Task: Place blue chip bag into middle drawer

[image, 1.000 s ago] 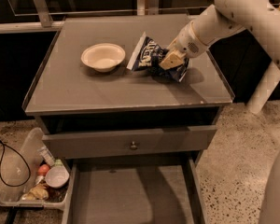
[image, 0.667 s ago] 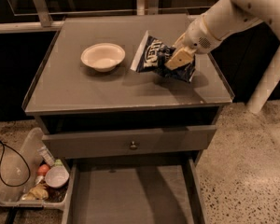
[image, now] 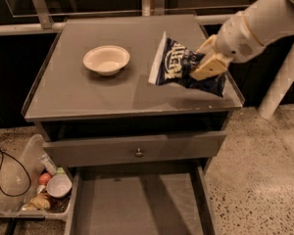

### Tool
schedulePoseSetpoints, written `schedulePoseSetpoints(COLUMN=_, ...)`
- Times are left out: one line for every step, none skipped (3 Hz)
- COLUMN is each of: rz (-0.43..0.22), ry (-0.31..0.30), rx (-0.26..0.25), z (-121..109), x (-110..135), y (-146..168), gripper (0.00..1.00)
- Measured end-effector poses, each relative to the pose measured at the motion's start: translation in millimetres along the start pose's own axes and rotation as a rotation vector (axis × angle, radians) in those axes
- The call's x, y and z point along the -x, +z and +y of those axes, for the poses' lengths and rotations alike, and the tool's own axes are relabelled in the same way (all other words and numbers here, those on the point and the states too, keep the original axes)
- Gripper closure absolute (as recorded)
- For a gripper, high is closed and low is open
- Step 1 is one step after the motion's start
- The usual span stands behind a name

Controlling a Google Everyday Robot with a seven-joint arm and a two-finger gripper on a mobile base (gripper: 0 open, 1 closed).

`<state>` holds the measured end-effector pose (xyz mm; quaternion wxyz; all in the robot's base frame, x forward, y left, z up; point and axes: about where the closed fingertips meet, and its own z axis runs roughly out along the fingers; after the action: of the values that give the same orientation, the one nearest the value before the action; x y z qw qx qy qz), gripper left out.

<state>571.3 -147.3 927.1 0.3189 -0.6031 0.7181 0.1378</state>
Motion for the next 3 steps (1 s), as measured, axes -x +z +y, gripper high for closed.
schedulePoseSetpoints(rz=-0.046, ry=-0.027, rx=-0.03, z=50.5, x=-13.3, y=-18.7, gripper=1.0)
schedulePoseSetpoints(rz=-0.166, ry=-0.074, rx=-0.098, z=97.7, x=5.2, y=-17.9, gripper=1.0)
schedulePoseSetpoints(rz=-0.273, ry=-0.056, rx=-0.191, z=129.6, x=3.2, y=-0.5, gripper=1.0)
